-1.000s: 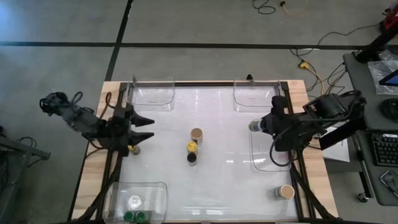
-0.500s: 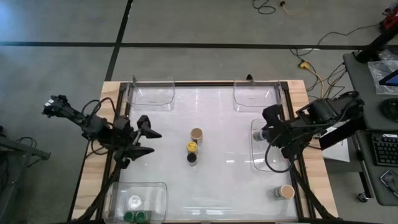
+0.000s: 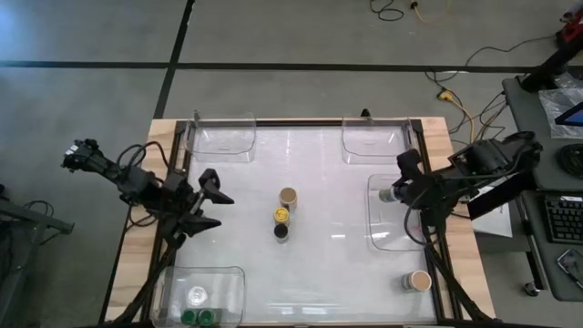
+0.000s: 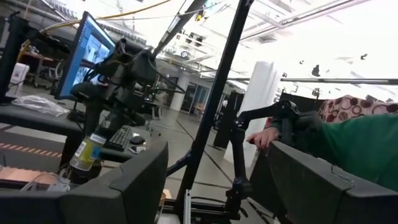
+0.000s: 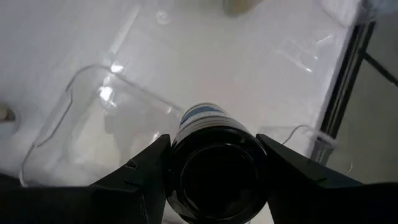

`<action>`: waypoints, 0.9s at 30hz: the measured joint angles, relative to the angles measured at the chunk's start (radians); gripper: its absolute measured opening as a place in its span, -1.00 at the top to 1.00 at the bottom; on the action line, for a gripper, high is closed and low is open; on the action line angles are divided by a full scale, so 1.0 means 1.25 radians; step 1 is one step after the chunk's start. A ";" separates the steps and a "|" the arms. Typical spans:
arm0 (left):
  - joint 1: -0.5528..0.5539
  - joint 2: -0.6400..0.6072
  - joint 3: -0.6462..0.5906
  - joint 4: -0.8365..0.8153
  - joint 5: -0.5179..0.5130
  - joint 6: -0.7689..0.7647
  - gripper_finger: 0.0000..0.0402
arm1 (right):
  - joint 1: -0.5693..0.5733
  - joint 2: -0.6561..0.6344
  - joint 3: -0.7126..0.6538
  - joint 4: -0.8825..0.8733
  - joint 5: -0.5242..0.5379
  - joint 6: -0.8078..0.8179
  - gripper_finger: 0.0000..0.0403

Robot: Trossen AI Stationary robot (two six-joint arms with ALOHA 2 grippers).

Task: Sort spices by type
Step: Put the right black seasoning bottle into the middle transparent bin

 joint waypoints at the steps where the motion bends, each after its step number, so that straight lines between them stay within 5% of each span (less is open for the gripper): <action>1: 0.000 0.001 0.000 -0.001 0.000 0.000 -0.30 | 0.000 -0.008 -0.018 0.000 -0.019 0.000 0.02; 14: 0.000 0.002 0.000 0.001 -0.030 0.005 -0.30 | 0.001 0.014 -0.266 0.184 -0.245 -0.114 0.02; 27: 0.000 0.013 -0.001 0.004 -0.031 -0.002 -0.30 | 0.036 0.026 -0.442 0.371 -0.264 -0.233 -0.01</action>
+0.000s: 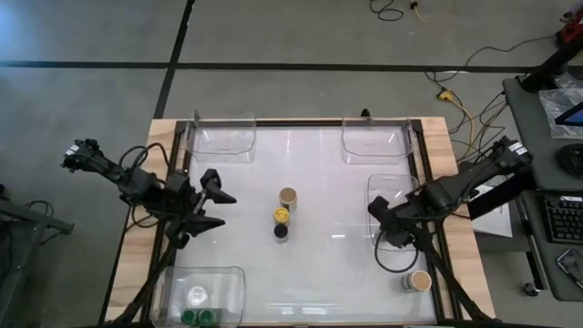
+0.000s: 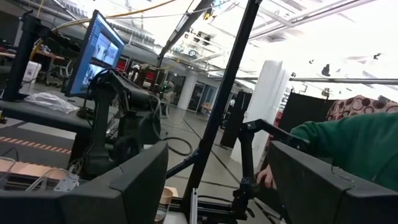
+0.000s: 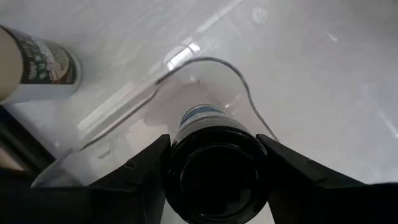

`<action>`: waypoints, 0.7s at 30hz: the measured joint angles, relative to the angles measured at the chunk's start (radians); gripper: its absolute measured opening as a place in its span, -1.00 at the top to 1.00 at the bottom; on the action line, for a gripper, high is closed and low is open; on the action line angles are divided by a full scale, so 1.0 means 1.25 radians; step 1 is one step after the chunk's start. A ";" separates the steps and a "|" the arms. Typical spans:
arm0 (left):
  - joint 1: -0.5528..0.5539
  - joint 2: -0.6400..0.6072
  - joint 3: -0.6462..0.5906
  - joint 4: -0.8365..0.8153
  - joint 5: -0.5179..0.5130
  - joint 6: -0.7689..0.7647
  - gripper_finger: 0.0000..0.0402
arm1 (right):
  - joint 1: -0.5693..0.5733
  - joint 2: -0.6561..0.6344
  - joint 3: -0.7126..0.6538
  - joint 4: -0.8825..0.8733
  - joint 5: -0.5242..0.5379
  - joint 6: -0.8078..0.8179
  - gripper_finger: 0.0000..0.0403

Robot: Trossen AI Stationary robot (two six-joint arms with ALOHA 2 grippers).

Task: Sort spices by type
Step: Put the right black seasoning bottle into the middle transparent bin

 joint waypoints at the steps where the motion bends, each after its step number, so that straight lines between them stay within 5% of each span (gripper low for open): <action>1: 0.000 0.002 0.000 0.004 0.000 -0.001 -0.30 | 0.000 0.001 -0.011 0.011 -0.001 -0.002 -0.02; 21: 0.000 0.014 0.000 0.016 0.000 -0.011 -0.30 | 0.000 0.004 -0.116 0.129 -0.040 -0.049 0.00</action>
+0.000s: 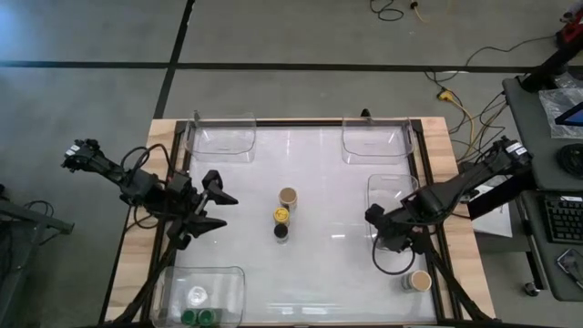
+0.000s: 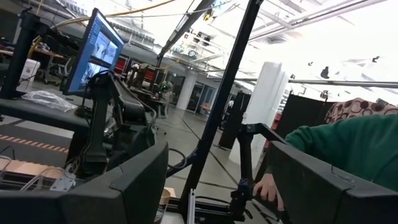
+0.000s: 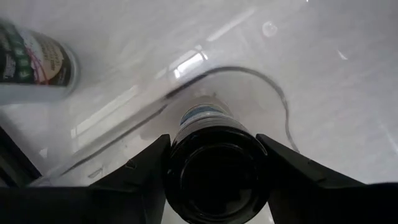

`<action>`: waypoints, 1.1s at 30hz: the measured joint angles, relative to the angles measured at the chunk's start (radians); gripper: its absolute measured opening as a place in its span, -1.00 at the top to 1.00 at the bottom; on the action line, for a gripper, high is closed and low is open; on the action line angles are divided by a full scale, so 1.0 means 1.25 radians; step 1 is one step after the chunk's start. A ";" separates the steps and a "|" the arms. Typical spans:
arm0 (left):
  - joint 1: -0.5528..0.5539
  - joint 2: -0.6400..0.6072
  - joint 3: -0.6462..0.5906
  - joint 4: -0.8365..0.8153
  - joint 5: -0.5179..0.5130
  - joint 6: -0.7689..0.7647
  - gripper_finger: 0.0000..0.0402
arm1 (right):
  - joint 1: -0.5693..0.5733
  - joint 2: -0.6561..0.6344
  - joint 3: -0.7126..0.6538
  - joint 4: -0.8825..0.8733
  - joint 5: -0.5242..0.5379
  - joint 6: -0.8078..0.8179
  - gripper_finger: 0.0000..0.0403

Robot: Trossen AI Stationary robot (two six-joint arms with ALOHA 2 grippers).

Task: Sort spices by type
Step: Put the right black seasoning bottle into the middle transparent bin

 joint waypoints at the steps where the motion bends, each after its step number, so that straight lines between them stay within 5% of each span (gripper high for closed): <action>1: 0.000 0.000 0.000 0.000 0.000 0.003 -0.30 | 0.000 0.001 -0.005 -0.003 0.000 -0.002 -0.01; 33: 0.000 0.000 0.000 -0.001 0.000 0.018 -0.30 | -0.001 0.005 -0.027 0.032 -0.014 -0.042 -0.06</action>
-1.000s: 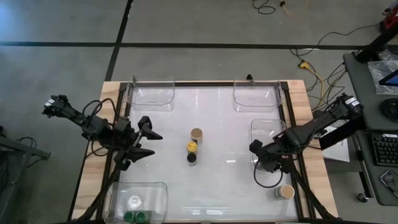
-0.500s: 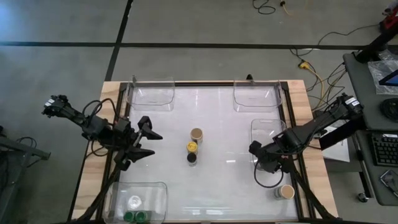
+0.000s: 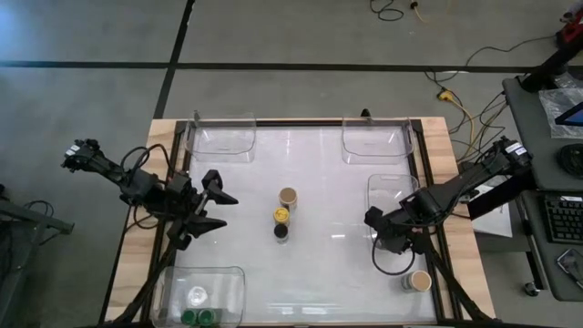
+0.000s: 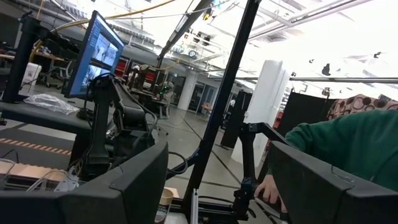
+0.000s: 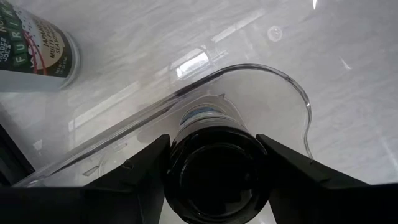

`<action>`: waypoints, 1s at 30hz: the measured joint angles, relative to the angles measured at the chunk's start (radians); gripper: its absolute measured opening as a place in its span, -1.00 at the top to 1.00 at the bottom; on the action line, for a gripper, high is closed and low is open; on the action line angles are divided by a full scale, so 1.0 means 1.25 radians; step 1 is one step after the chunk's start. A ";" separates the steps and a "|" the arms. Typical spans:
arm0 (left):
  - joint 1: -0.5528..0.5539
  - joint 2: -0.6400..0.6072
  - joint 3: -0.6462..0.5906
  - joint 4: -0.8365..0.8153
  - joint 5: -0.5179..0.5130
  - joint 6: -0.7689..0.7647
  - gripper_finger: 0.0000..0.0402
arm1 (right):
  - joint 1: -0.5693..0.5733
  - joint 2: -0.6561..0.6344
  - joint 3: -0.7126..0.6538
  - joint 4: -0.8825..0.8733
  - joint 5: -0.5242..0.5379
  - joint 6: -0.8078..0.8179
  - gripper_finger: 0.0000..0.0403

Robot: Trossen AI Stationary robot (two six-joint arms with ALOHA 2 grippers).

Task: Sort spices by type
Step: Put the right black seasoning bottle into the middle transparent bin

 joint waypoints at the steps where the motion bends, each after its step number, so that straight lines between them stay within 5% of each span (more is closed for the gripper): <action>1: 0.000 0.000 0.000 0.000 0.000 0.000 -0.30 | 0.000 0.000 0.000 0.000 0.000 0.000 -0.06; 11: 0.000 0.000 0.000 0.000 0.000 0.007 -0.30 | 0.000 0.000 0.000 0.001 0.001 0.000 -0.08; 30: 0.000 0.000 0.000 0.000 0.000 0.014 -0.30 | 0.002 0.000 0.064 -0.046 0.023 0.020 -0.46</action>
